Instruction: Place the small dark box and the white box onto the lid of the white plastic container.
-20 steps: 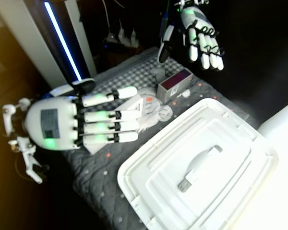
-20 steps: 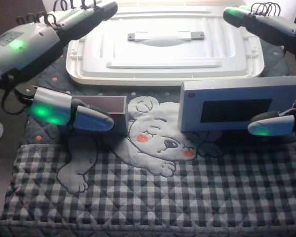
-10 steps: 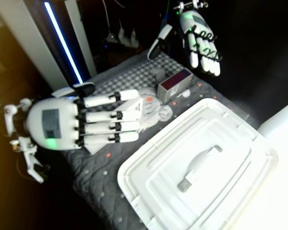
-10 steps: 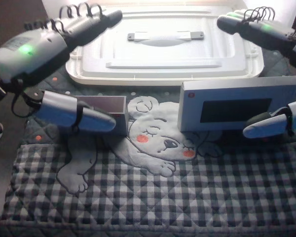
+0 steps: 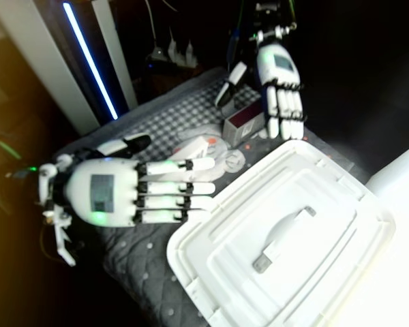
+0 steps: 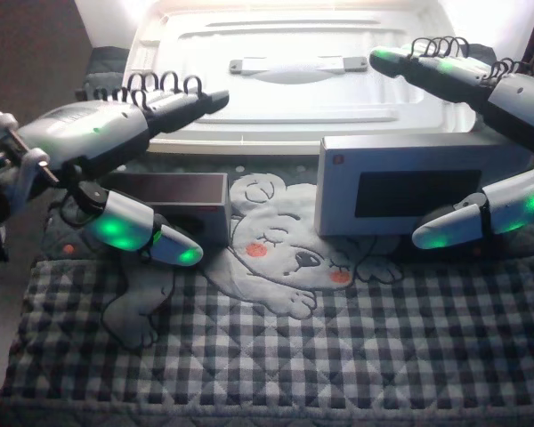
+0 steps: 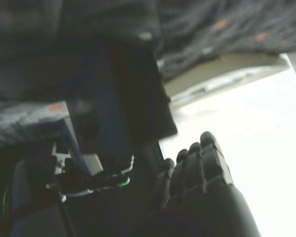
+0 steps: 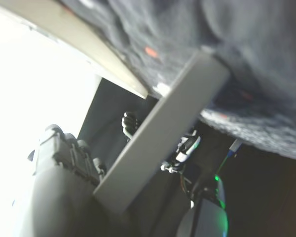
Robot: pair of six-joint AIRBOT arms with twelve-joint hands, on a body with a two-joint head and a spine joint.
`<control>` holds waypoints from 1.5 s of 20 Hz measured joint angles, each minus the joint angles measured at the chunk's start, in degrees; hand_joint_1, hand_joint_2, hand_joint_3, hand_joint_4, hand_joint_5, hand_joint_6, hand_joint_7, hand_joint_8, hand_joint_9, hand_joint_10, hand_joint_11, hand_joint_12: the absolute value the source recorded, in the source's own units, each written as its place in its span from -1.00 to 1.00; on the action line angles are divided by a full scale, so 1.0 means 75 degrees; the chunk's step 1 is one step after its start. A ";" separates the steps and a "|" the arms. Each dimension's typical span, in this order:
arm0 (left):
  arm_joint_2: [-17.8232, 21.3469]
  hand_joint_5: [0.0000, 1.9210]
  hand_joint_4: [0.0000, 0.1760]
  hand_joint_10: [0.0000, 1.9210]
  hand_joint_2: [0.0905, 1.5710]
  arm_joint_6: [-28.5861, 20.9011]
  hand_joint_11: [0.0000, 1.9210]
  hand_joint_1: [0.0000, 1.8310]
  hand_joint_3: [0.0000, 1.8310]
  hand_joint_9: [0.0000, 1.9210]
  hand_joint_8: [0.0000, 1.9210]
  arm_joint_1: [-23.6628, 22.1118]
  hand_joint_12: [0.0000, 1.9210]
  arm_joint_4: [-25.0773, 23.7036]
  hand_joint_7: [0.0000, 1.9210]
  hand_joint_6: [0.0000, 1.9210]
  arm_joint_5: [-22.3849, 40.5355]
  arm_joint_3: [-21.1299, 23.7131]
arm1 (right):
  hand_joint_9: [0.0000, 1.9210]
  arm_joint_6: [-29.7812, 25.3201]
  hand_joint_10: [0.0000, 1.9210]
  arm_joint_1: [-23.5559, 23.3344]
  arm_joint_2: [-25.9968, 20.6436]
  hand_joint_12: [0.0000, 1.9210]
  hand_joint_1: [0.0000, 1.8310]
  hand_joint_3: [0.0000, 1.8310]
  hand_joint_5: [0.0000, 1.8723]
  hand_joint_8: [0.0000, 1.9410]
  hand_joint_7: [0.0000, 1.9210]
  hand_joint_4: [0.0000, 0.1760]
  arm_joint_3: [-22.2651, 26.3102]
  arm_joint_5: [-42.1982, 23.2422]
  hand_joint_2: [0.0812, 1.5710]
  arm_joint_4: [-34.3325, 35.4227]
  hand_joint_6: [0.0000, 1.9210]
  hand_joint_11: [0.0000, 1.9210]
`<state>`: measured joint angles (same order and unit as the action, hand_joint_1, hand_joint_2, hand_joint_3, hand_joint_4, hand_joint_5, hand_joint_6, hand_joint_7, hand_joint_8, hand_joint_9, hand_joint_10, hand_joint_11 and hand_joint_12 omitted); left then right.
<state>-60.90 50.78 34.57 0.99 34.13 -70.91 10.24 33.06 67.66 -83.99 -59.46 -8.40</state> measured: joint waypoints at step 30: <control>-0.0079 0.17 -1.00 0.07 0.34 -0.0574 -0.21 0.39 -1.00 -0.03 0.17 0.0283 0.64 0.0277 0.06 -0.45 0.1055 -0.0067 | 0.18 -0.0189 0.70 -0.0023 -0.0224 0.98 0.39 -1.00 0.32 0.13 0.15 -1.00 0.0216 -0.0493 0.29 -0.0388 -0.65 0.19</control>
<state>-61.49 46.48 36.69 3.07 42.04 -71.42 8.82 32.88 65.98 -82.37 -63.16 -11.31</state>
